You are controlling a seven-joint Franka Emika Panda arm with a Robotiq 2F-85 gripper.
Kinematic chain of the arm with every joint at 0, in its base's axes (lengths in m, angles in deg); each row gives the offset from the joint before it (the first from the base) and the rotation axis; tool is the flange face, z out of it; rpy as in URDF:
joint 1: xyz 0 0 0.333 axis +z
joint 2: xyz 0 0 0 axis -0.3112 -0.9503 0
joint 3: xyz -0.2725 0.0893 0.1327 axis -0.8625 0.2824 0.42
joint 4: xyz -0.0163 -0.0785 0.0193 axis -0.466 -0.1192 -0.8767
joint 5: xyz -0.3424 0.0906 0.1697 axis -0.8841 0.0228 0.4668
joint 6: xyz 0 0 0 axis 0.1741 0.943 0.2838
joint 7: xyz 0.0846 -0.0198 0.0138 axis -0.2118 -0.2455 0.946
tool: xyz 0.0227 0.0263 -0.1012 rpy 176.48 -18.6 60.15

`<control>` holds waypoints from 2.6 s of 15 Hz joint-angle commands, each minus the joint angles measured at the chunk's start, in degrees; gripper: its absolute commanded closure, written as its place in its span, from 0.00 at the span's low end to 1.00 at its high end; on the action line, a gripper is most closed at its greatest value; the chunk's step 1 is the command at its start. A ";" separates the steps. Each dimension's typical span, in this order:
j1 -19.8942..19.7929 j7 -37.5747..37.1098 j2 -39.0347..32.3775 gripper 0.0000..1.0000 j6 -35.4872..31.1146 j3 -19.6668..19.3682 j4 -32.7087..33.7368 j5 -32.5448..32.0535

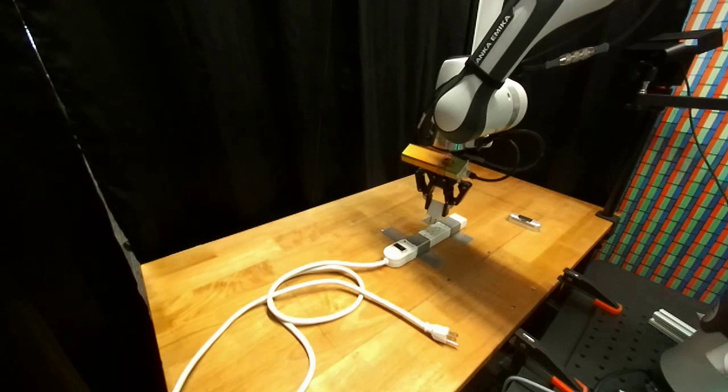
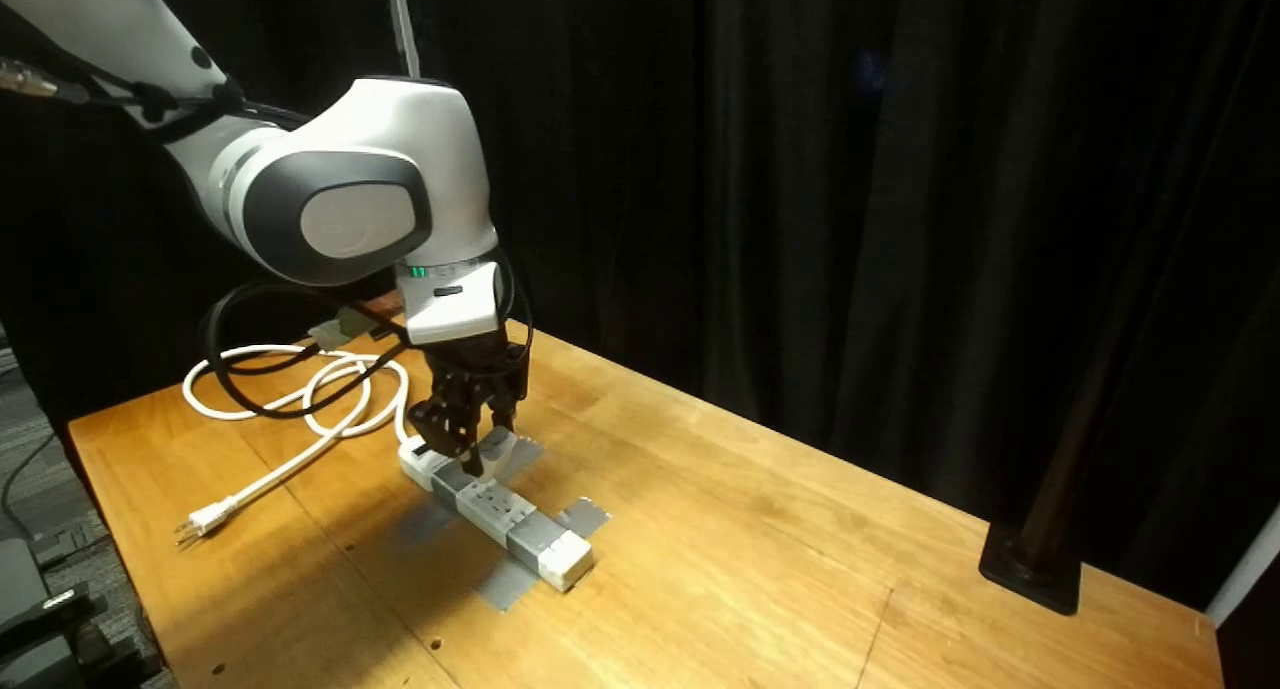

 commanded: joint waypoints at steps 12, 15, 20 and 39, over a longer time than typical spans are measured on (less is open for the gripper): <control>0.86 -3.26 -2.55 0.77 1.18 1.66 2.75 -0.79; 0.92 -3.65 -3.07 0.77 -0.08 1.30 3.56 -1.06; 1.06 -4.38 -4.04 0.77 -0.86 0.52 3.93 -1.42; 0.80 -6.85 -4.32 0.77 0.96 0.23 2.64 -0.48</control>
